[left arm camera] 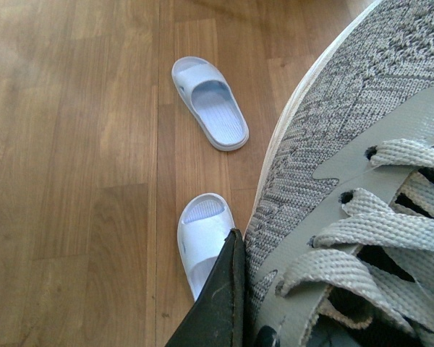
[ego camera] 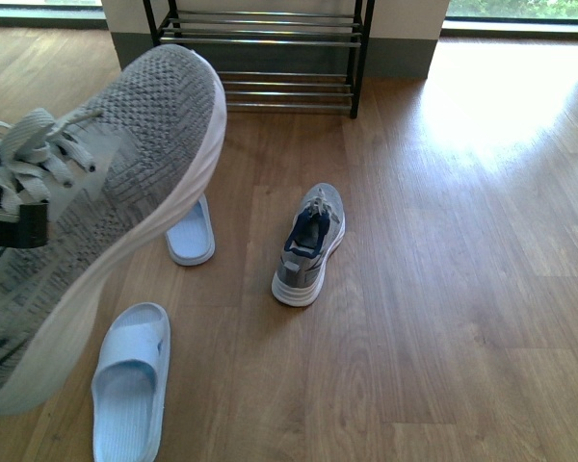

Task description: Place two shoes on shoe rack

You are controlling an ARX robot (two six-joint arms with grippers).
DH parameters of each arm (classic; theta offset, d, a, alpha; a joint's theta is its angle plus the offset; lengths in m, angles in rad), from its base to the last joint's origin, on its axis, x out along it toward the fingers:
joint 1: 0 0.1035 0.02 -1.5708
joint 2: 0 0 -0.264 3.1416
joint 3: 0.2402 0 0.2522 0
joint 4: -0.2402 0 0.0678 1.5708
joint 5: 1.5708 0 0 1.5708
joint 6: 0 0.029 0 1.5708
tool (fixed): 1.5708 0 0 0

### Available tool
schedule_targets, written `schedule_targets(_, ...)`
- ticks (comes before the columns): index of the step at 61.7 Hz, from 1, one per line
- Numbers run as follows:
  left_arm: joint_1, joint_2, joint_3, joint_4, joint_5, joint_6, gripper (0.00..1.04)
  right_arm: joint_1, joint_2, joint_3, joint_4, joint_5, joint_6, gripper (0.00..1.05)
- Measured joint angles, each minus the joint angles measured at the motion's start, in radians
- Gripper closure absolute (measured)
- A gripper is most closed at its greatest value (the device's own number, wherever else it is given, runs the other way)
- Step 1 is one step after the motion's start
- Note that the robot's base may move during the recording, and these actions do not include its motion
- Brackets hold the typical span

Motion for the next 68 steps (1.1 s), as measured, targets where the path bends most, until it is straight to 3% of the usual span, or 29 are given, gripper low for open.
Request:
schedule_targets(20,-0.017,-0.298,-0.106,-0.054,-0.072,0.09,1.03,0.0,0.0,0.0,0.0,0.0,0.0,0.09)
schedule_targets(38,-0.06,-0.733,-0.145,-0.312,-0.157,0.142,1.03,0.0,0.0,0.0,0.0,0.0,0.0,0.09)
schedule_targets(68,-0.064,-0.766,-0.15,-0.314,-0.155,0.15,1.03,0.0,0.0,0.0,0.0,0.0,0.0,0.09)
